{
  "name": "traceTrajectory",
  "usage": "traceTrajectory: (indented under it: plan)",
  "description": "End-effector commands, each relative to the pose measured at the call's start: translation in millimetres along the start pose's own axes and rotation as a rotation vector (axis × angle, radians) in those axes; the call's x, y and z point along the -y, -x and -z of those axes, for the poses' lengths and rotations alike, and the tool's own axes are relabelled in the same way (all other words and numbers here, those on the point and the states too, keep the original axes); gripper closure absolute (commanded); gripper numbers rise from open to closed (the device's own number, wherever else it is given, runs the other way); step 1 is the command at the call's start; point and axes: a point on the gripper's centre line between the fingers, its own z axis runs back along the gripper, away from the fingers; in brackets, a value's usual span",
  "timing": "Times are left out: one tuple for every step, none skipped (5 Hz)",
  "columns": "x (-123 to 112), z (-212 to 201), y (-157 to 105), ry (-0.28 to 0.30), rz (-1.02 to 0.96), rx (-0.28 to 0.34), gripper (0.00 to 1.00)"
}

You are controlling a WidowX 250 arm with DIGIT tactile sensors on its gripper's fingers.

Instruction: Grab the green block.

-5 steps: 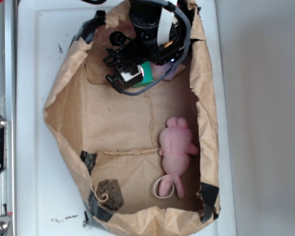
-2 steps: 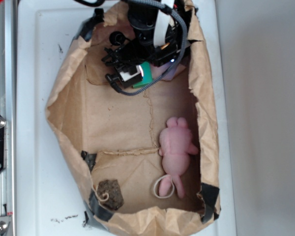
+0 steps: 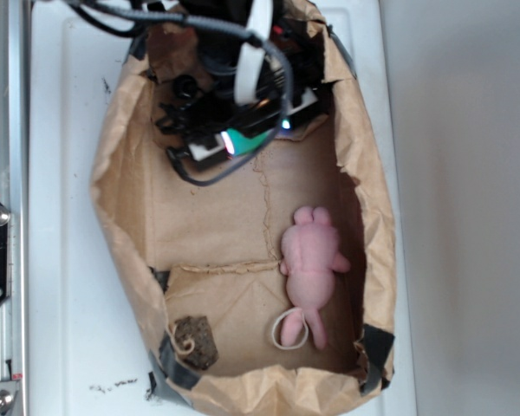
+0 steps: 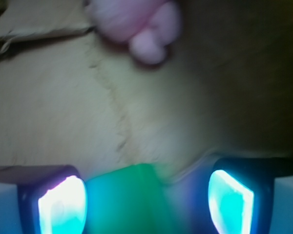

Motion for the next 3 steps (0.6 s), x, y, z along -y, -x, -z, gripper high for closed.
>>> traceTrajectory:
  plan:
    - [1.7,-27.5,6.2,-0.083,0.049,-0.035,0.0]
    - [7.3,-19.5,5.6,-0.095,0.068,-0.045,0.0]
    - [12.9,-17.8,2.6,-0.125,0.09,-0.042,0.0]
